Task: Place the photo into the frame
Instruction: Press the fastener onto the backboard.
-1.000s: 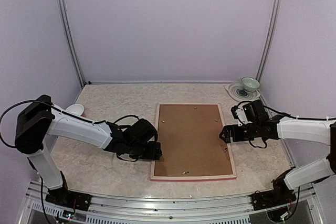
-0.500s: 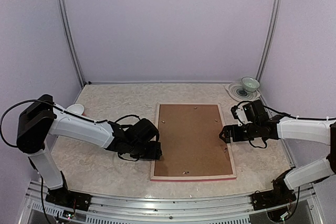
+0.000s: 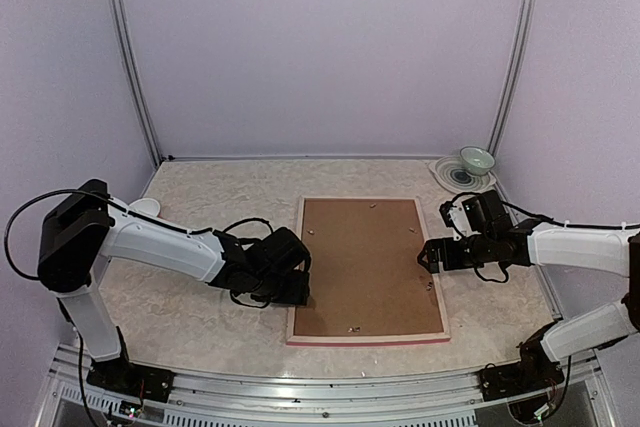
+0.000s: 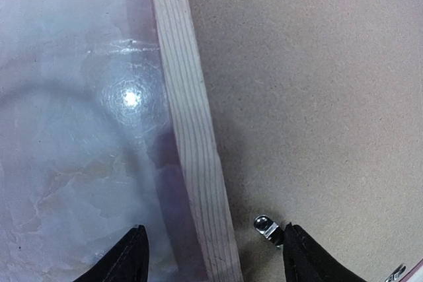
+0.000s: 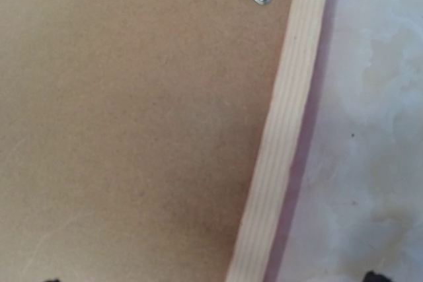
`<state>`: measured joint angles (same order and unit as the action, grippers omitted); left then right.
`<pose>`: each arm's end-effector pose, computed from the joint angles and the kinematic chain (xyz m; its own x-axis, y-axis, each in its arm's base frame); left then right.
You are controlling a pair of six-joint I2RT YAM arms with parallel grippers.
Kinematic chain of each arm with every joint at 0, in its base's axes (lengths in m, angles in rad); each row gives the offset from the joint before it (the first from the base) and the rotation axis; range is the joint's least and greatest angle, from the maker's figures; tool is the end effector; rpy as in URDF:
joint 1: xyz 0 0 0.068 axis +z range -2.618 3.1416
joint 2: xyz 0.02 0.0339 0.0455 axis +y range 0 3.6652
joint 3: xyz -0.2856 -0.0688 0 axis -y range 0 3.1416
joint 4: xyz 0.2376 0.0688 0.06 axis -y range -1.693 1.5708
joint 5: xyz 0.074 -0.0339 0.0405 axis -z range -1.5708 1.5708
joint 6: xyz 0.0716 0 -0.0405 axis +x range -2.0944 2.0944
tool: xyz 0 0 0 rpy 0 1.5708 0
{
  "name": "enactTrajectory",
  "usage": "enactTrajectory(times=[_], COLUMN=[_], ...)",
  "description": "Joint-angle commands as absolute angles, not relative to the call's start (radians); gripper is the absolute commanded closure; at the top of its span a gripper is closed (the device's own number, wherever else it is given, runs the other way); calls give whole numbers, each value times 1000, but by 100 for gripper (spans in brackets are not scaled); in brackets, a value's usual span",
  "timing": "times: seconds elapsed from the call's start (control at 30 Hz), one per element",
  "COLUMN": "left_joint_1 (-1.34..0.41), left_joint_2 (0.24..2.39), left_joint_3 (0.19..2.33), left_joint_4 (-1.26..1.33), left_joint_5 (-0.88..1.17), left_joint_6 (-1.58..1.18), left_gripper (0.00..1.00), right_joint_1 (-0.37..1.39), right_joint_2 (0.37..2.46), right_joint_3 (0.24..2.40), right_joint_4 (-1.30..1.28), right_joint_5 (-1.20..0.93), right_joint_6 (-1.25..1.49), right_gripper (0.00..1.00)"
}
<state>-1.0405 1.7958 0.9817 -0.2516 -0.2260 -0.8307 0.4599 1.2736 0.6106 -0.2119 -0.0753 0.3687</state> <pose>0.1959 -0.3025 0.1345 -0.8788 0.0761 -0.4711 0.2031 0.9529 -0.2251 0.2250 0.1175 0.1760 -0.8166 -0.0034 -0.5772 -0.2053 0.9363 0.2849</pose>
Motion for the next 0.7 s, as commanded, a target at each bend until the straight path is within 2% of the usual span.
enactTrajectory(times=[0.0,0.2,0.67], left_joint_1=[-1054,-1058,-1071], left_joint_2=[1848,1853,1849], left_joint_3=[987,985,985], left_joint_4=[-322,-332,-345], left_joint_5=[-217,-217,-214], left_joint_6=[-844,-859,-874], left_gripper=[33,41,51], right_joint_1=[467,468,466], right_joint_2=[1269,1266,1256], right_joint_3=[611,608,606], right_joint_4=[-198,-196,-195], right_joint_5=[-86,-88,-93], right_joint_6=[360,361,359], right_gripper=[1,1,1])
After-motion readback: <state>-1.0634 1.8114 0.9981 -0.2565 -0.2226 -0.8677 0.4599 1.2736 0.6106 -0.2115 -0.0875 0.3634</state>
